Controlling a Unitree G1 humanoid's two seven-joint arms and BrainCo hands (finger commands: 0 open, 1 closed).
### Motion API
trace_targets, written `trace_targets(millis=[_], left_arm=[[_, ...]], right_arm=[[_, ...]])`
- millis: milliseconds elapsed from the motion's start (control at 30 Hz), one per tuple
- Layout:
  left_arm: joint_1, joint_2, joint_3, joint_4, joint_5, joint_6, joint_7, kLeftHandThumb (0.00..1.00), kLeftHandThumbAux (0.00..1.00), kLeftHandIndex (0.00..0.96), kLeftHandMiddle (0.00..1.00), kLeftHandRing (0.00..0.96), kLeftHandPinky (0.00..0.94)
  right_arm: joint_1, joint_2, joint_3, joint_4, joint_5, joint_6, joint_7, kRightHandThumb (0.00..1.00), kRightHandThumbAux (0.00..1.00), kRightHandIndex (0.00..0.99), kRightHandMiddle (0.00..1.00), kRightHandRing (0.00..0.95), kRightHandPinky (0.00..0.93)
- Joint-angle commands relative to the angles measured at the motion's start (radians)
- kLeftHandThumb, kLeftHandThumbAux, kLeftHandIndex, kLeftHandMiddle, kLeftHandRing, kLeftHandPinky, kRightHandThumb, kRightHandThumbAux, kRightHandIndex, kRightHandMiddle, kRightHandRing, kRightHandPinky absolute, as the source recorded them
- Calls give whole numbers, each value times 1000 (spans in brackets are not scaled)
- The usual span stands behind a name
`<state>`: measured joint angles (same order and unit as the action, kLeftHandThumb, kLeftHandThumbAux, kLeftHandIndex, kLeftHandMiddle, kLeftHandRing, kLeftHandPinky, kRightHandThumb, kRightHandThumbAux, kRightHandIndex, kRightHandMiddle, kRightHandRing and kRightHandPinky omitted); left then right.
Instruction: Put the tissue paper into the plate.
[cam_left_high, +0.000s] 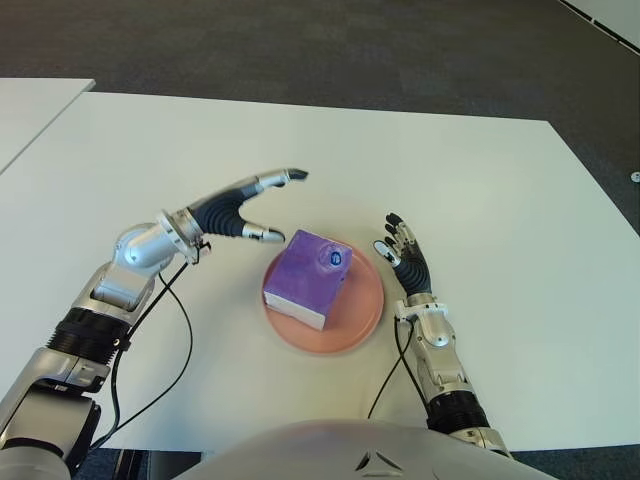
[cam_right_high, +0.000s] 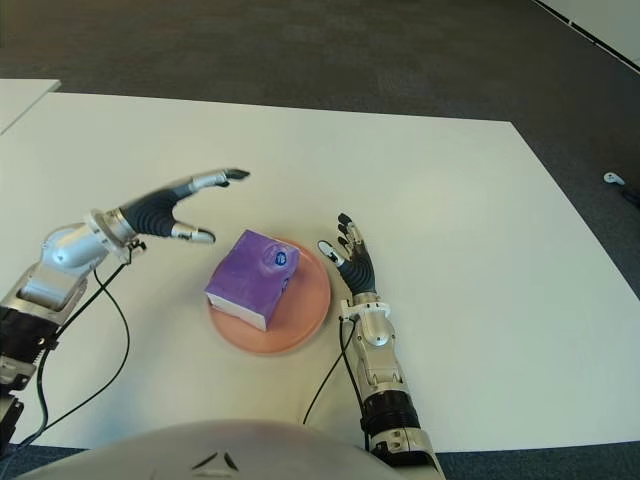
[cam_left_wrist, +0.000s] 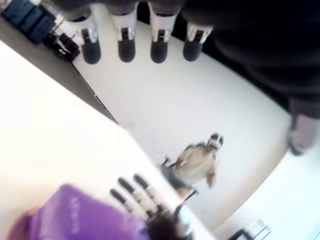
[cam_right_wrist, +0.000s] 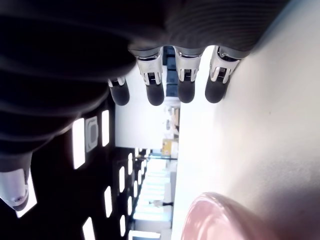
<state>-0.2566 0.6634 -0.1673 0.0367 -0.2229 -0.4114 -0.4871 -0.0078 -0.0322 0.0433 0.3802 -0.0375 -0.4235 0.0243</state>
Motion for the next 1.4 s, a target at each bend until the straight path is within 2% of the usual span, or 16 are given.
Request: trace_targets(millis=[33,67,133,200,300,467,567,667,767,900,933,1033,1100,1233,1400], left_arm=[[104,94,203,-240,-424,222,-157,168,371,0,0,0,0],[111,102,223,-242,-454,239,-180,176,348,0,0,0,0],[108,88,243,-219,-528,295,-214,189,302,0,0,0,0],[110,64,261,-204,-592,338,-230,197,266,0,0,0,0],[125,8,315,-179,-739,418,-226,201,216,0,0,0,0],[123,-23,397,-106,-856,527,-199,195,168,0,0,0,0],[130,-66,425,-110,-850,546,-111,176,152,0,0,0,0],[127,-106,442,-93,-813,558,-80,158,136,0,0,0,0],[105,-186,418,11,-701,499,-69,134,123,0,0,0,0],[88,-253,390,103,-528,396,-40,109,133,0,0,0,0],[91,-273,371,131,-451,345,-17,119,158,0,0,0,0],[112,-331,316,198,-261,221,50,62,168,0,0,0,0],[118,-356,302,221,-207,186,70,38,188,0,0,0,0],[155,-425,258,264,-88,116,141,9,256,0,0,0,0],[198,-476,231,280,12,60,199,1,351,0,0,0,0]], right_arm=[[79,3,10,114,-21,55,-5,19,483,0,0,0,0],[81,5,9,107,-19,65,-7,22,490,0,0,0,0],[102,17,13,37,-11,116,-11,26,506,0,0,0,0],[109,21,14,12,-5,137,-12,27,520,0,0,0,0],[71,-1,-4,139,4,65,10,28,532,0,0,0,0],[70,-12,11,160,-17,-14,15,22,519,0,0,0,0],[63,-17,16,181,-26,-49,13,18,504,0,0,0,0],[57,-14,17,192,-27,-55,11,19,499,0,0,0,0],[59,-11,18,177,-24,-30,12,23,504,0,0,0,0],[60,-11,18,176,-19,-30,14,24,515,0,0,0,0],[59,-11,18,178,-18,-39,16,27,510,0,0,0,0],[60,-13,19,181,-18,-53,20,25,519,0,0,0,0],[62,-13,20,176,-18,-49,20,25,522,0,0,0,0],[83,-6,22,123,-16,10,15,26,536,0,0,0,0],[97,2,22,89,-8,51,14,30,556,0,0,0,0]])
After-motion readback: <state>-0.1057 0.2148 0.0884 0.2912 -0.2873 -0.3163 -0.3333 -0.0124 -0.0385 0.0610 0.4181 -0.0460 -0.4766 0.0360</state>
